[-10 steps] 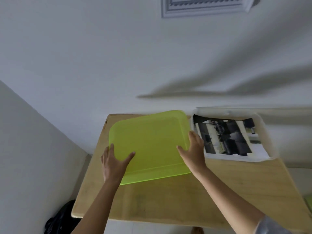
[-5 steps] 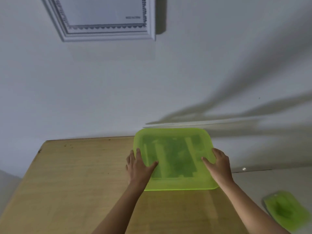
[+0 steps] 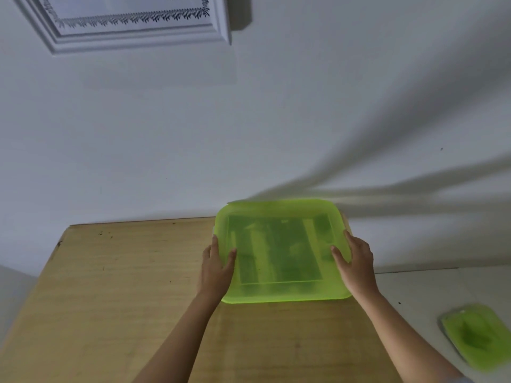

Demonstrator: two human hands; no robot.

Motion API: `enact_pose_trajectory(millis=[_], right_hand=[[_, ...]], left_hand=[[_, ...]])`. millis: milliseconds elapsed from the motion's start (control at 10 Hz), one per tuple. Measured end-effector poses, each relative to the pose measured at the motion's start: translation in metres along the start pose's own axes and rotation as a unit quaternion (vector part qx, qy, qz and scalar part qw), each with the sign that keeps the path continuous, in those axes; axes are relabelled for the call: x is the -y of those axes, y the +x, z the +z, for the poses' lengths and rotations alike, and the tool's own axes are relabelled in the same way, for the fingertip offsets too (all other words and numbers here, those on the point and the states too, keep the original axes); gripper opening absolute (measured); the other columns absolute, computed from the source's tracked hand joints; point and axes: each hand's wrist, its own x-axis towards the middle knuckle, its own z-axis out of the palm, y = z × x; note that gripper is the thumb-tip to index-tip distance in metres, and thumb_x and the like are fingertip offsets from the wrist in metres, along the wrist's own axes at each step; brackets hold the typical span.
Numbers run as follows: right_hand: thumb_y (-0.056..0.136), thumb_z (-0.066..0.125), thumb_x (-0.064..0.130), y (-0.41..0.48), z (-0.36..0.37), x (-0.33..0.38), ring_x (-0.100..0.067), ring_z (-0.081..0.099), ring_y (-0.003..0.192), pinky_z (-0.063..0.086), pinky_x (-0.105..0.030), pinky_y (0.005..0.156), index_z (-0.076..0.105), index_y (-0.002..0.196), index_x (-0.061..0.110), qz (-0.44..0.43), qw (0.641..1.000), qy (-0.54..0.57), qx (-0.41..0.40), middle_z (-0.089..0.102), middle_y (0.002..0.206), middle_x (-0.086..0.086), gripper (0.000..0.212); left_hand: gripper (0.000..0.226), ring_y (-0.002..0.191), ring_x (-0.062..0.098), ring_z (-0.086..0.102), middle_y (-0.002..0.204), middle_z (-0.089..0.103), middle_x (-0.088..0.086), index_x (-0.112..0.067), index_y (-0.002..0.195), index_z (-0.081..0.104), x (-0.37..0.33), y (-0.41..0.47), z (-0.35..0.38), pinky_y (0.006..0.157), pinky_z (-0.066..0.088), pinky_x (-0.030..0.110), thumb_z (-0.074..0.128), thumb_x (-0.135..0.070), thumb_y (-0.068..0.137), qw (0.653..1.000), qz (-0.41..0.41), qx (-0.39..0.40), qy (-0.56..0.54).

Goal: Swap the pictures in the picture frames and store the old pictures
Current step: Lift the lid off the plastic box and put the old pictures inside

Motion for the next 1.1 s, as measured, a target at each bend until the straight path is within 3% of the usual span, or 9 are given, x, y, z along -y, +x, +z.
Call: enact_pose_trajectory(millis=[100,300,500,600,800,1100], right_hand=[[0.092,0.05,0.032,0.0,0.001,-0.007,-0.03,0.038,0.128,0.031,-0.039,0.106,0.028,0.144,0.019,0.016,0.999,0.034,0.025,0.042,0.136,-0.017,0.058],[0.094,0.048,0.03,0.004,0.003,-0.008,-0.028,0.042,0.123,0.033,-0.035,0.099,0.026,0.145,0.024,0.033,0.997,0.063,0.035,0.043,0.13,-0.015,0.056],[0.096,0.044,0.027,0.005,0.008,-0.01,-0.029,0.052,0.098,0.036,-0.028,0.081,0.03,0.143,0.021,0.02,1.0,0.019,0.004,0.046,0.113,-0.015,0.05],[0.096,0.045,0.027,0.004,0.009,-0.009,-0.027,0.051,0.095,0.037,-0.029,0.08,0.031,0.143,0.02,0.02,1.0,0.017,-0.003,0.046,0.112,-0.014,0.05],[0.096,0.044,0.028,0.004,0.007,-0.007,-0.029,0.051,0.102,0.039,-0.031,0.084,0.03,0.143,0.02,0.026,0.999,0.022,0.002,0.046,0.114,-0.015,0.05],[0.095,0.046,0.03,0.004,0.002,-0.003,-0.034,0.051,0.109,0.045,-0.042,0.091,0.028,0.144,0.022,0.051,0.997,0.038,0.039,0.044,0.125,-0.018,0.053]], left_hand=[[0.064,0.126,0.029,0.042,0.137,0.044,0.014,-0.02,0.148,0.019,0.007,0.002,-0.002,0.098,0.036,0.035,0.048,-0.037,0.094,1.0,0.002,0.007,-0.006],[0.061,0.116,0.028,0.048,0.128,0.045,0.012,-0.028,0.148,0.016,0.009,0.001,0.004,0.081,0.036,0.03,0.044,-0.038,0.095,1.0,-0.007,0.005,-0.021],[0.06,0.108,0.031,0.053,0.123,0.045,0.011,-0.033,0.147,0.016,0.013,0.0,0.01,0.078,0.044,0.036,0.043,-0.043,0.094,1.0,-0.024,-0.017,0.005],[0.06,0.107,0.031,0.053,0.123,0.046,0.011,-0.033,0.147,0.016,0.014,0.002,0.009,0.075,0.041,0.033,0.042,-0.044,0.094,0.999,-0.025,-0.013,0.017],[0.06,0.108,0.032,0.053,0.123,0.043,0.011,-0.034,0.148,0.011,0.013,0.002,0.007,0.078,0.043,0.036,0.038,-0.045,0.095,1.0,-0.019,0.003,0.021],[0.064,0.122,0.033,0.044,0.129,0.039,0.016,-0.027,0.149,0.009,0.009,0.004,0.0,0.096,0.038,0.04,0.041,-0.041,0.095,0.998,-0.021,0.051,-0.016]])
